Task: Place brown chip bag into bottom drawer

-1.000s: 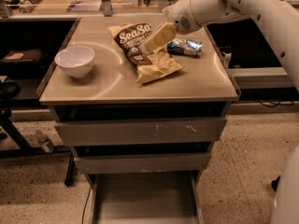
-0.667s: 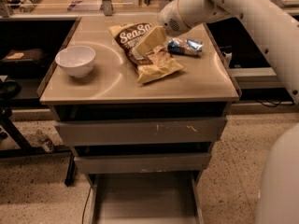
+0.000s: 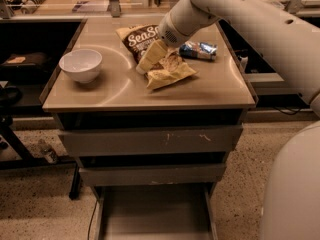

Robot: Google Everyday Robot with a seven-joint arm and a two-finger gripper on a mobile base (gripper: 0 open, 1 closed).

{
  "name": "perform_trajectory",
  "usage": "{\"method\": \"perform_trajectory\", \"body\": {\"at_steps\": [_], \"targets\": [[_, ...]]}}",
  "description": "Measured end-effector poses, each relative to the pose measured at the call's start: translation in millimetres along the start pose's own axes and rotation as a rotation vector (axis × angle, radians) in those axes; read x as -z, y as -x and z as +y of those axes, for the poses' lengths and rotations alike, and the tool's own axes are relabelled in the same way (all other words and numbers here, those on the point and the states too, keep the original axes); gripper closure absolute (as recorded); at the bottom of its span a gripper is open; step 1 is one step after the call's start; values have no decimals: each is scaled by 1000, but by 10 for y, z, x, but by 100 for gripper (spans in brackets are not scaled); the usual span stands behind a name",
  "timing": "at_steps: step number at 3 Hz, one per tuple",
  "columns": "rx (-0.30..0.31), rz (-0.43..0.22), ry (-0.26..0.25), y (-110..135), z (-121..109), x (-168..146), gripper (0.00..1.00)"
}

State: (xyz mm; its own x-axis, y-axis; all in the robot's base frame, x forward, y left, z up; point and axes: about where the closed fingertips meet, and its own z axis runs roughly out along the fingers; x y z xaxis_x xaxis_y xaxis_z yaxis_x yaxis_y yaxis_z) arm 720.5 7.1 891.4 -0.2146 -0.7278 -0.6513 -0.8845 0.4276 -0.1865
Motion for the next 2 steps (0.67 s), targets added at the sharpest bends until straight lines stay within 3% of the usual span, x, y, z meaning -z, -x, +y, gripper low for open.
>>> {"method": "perform_trajectory", "body": {"at_steps": [2], "targets": [[-50, 85, -52, -351, -40, -247, 0]]}}
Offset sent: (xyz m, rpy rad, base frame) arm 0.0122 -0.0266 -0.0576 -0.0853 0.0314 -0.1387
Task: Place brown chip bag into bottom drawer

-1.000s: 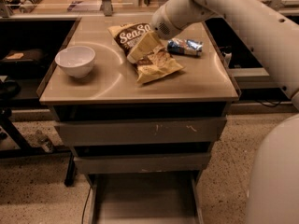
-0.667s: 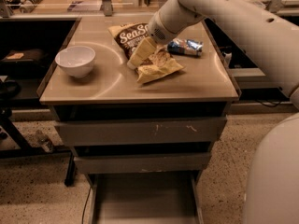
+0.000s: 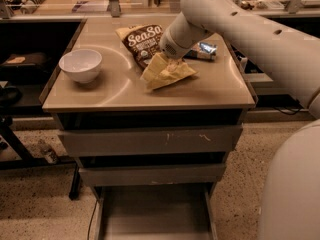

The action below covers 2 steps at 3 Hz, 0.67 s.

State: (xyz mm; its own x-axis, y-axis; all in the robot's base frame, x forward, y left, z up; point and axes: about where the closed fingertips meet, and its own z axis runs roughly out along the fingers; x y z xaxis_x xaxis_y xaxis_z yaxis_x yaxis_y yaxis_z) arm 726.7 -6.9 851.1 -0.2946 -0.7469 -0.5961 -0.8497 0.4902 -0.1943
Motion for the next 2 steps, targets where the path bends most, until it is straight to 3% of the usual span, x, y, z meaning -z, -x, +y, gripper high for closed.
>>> {"method": "perform_trajectory", "body": {"at_steps": [1, 2], "targets": [[0, 0, 0, -1, 1, -4, 0], [0, 0, 0, -1, 1, -4, 19]]}}
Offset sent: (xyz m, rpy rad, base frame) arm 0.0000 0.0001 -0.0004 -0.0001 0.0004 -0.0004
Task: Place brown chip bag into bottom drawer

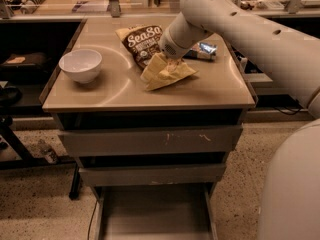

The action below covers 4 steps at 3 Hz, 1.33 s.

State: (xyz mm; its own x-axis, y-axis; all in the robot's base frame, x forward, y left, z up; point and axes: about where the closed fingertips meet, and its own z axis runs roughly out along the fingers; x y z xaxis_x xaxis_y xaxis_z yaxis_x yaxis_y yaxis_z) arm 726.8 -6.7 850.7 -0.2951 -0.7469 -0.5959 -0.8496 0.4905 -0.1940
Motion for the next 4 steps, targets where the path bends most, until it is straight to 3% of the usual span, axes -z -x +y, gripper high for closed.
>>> {"method": "perform_trajectory", "body": {"at_steps": [3, 4], "targets": [[0, 0, 0, 0, 1, -1, 89], [0, 0, 0, 0, 1, -1, 100]]}}
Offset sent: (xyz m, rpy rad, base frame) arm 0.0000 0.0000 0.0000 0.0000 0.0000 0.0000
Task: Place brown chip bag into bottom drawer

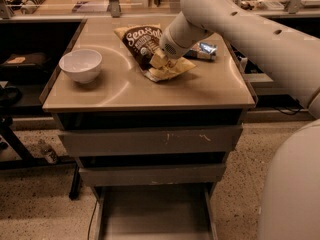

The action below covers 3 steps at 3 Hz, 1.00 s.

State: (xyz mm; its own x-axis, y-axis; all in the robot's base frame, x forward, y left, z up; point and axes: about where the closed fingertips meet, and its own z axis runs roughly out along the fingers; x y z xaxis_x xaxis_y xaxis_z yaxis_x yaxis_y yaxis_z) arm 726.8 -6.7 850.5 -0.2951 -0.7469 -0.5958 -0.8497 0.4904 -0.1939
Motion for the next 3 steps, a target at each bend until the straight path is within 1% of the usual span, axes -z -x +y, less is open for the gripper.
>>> {"method": "perform_trajectory", "body": {"at_steps": [1, 2, 3], "targets": [[0, 0, 0, 0, 1, 0, 100], [-2, -37, 44, 57, 65, 91, 100], [12, -94, 59, 42, 238, 440, 100]]}}
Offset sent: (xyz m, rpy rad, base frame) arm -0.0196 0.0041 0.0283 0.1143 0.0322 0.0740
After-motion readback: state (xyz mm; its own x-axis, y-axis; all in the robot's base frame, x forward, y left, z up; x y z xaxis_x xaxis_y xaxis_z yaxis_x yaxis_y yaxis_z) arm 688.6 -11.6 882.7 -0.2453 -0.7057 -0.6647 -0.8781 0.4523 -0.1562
